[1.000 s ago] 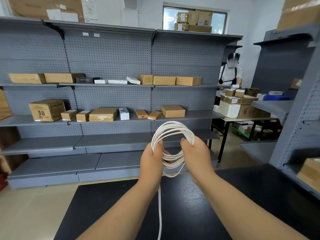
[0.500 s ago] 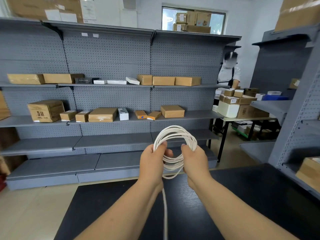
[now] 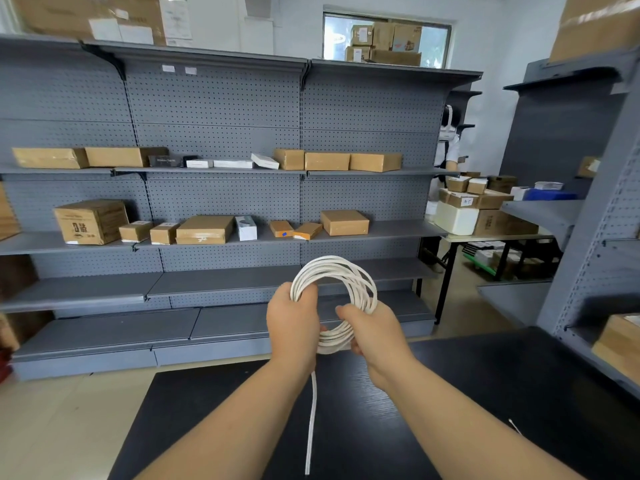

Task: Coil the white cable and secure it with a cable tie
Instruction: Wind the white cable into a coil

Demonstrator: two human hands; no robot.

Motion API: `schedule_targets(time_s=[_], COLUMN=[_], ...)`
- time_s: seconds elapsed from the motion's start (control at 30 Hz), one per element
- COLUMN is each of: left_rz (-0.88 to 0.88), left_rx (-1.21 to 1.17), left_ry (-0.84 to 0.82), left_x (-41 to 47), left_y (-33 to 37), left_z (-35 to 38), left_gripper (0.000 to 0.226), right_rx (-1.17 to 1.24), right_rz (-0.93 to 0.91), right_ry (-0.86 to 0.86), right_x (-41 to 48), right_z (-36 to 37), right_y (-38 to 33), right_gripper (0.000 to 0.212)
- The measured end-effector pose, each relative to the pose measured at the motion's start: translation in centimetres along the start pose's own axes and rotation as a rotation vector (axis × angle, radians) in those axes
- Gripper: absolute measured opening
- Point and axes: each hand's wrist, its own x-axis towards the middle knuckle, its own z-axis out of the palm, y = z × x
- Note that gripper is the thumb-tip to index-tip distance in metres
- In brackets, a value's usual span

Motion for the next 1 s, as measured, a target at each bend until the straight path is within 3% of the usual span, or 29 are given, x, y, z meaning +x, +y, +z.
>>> schedule_targets(time_s=[0.2,0.3,0.4,0.6,0.7,0.83,1.0], left_rz=[0.026,0.057,0.13,0.371,0.417,0.352,0.066], left_rx=[0.046,0.116,0.239,0.748,0.934,0.794,0.275], left_ry=[-0.022,-0.07,-0.129,-0.413,-0.564,-0.54,-0.357], left_x=[0.3,0.5,1.0,2.1,2.9,3.1,2.7], left_y=[0.3,0.2,0.3,1.9,3.1,3.4,2.5], left_z=[0.1,0.0,-0.4,-1.2,-1.3,-1.5,-1.7], left_gripper=[0.028,0.021,0.021,0.03,0.029,0.028,0.028], right_rx=[-0.011,-0.111,-0.235,-0.654,-0.687,-0.568,-0.297], right_rz=[-0.055,-0.116,-0.179,-0.26,-0.255,-0.27,-0.182], right_ry=[-0.01,-0.003,-0.054,-0.259,-0.356,-0.243,-0.013], right_x=[0.1,0.3,0.6,1.1,0.8,0.2,0.6], right_z=[-0.5,-1.0,-1.9,-3.1,-2.9,-2.4,-1.8], right_y=[-1.1,-1.7,-2.1,-3.6,-3.6,-3.4,-2.9], right_gripper=[0.013,0.005,0.011,0.014,0.004,0.019,0.025])
